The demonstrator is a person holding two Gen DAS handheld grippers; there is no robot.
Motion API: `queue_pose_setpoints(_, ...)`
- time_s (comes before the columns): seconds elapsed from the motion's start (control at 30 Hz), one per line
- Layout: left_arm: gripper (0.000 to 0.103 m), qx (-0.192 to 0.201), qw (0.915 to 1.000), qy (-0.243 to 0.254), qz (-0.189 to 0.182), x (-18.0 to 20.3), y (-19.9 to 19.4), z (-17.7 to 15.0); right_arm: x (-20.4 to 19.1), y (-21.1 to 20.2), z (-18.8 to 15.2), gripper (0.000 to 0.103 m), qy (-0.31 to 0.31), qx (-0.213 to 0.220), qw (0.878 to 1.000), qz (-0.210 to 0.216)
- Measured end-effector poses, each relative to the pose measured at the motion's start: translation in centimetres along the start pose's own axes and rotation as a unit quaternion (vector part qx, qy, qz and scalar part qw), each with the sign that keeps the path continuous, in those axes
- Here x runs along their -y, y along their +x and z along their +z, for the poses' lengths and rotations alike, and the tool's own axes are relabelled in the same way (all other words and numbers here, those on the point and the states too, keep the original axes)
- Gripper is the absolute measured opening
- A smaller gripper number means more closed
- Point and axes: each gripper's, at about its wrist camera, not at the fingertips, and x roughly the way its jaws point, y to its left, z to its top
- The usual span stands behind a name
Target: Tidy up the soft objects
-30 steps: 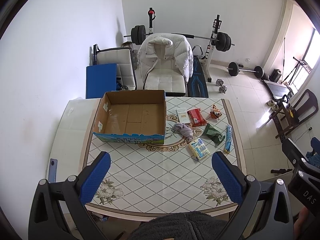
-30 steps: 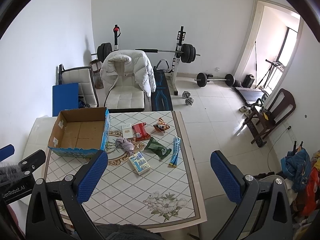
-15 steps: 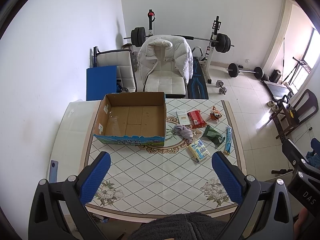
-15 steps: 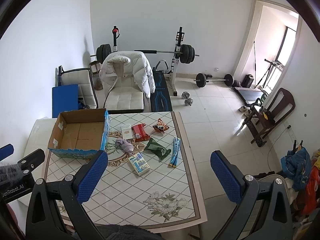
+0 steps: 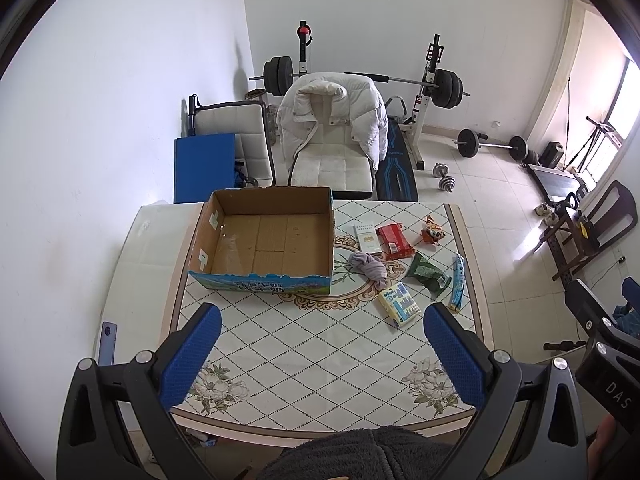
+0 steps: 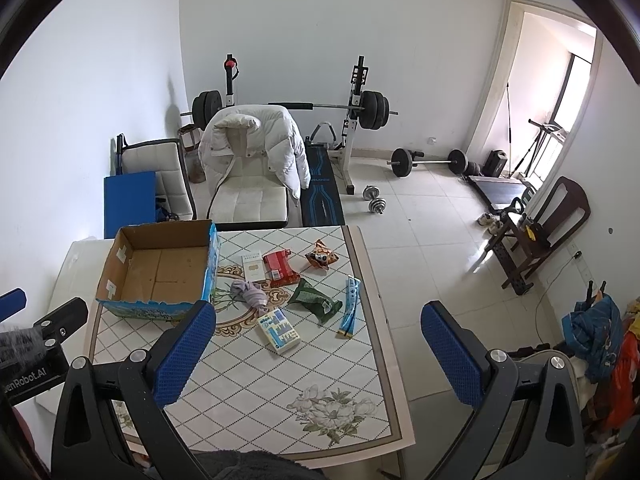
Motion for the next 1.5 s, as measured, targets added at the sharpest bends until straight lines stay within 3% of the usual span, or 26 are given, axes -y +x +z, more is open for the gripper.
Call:
queue_pose_setpoints(0.7, 0.103, 0.0, 1.0, 0.001, 0.001, 0.1, -0.1, 0.3, 0.0, -0.2, 0.8, 0.103, 0.003, 0.004, 1.0, 0.0)
queue_pose_setpoints(0.93, 0.103, -0.015, 0.9998, 0.003, -0.013, 0.8, 1.8, 1.0, 1.0, 1.8, 1.1, 0.103, 0.017, -0.021, 1.0, 0.005)
queue_pose_setpoints(1.07, 0.103, -0.067, 0.9966, -0.007, -0.047, 2.1, 7.1, 2.5, 3.3, 6.9, 1.2, 0.103, 0.041, -0.067, 0.997, 0.014)
queue_pose_setpoints(1.2, 0.103, -0.14, 0.9866, -0.009, -0.084, 4.1, 14.2, 3.2, 5.8, 14.5, 0.9, 0.103, 0.04, -0.127, 0.991, 0.025)
queue_pose_setpoints(1.3, 0.103, -0.203, 0.9732, -0.015, -0.107, 6.0, 20.3, 2.9, 6.6, 21.6, 0.5, 0.103, 0.011, -0.173, 0.983, 0.052)
queue_pose_setpoints(1.37, 0.103, -0.247, 0.9592, -0.036, -0.133, 7.3, 24.5, 2.2, 6.7, 26.3, 0.1, 0.103, -0.015, -0.202, 0.977, 0.07)
queue_pose_setpoints(1.5, 0.103, -0.316, 0.9363, -0.061, -0.14, 10.2, 32.3, 0.5, 6.2, 37.0, -1.0, 0.103, -0.077, -0.256, 0.959, 0.098)
